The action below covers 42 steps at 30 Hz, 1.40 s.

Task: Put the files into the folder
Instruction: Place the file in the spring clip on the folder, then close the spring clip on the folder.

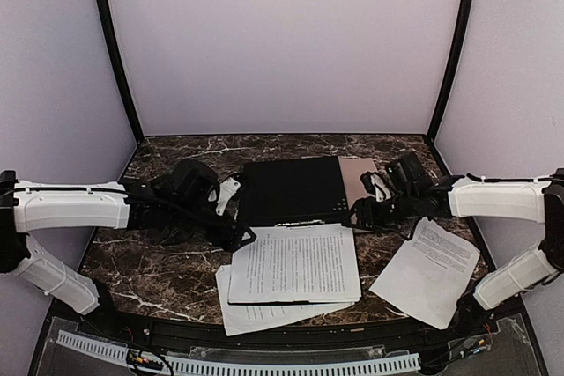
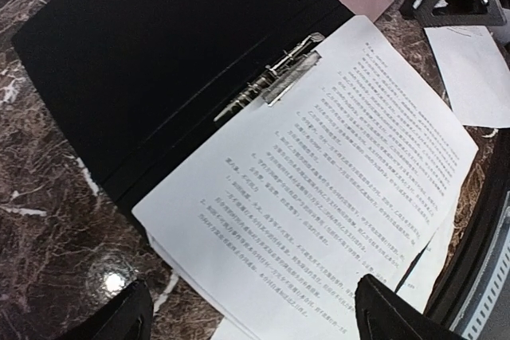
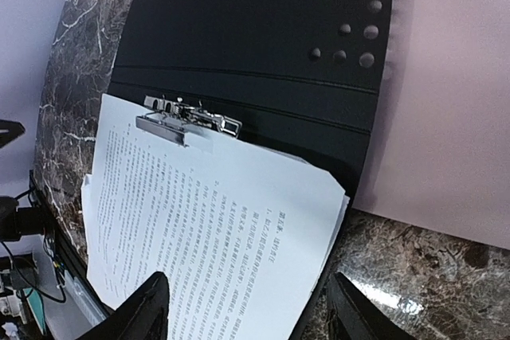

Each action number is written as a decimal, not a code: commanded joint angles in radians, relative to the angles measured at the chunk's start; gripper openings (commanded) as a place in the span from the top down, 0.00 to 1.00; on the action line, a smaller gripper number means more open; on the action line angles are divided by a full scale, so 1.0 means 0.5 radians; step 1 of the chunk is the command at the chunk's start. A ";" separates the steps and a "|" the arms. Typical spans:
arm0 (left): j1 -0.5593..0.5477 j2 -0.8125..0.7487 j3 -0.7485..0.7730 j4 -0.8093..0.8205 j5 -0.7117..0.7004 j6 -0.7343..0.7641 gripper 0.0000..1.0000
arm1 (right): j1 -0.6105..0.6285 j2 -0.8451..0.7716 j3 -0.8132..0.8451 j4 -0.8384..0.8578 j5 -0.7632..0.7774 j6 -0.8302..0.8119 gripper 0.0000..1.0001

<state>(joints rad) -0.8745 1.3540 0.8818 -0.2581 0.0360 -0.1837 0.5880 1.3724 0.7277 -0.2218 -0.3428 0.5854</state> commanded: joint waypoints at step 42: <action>-0.377 0.886 0.086 0.721 0.553 -0.416 0.17 | 0.036 0.916 0.650 0.192 -0.372 -0.308 0.35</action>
<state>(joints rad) -1.0588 1.7836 0.9089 0.1165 0.2996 -0.3824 0.5976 1.8057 1.0271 -0.1452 -0.5240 0.4454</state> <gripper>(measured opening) 0.830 0.647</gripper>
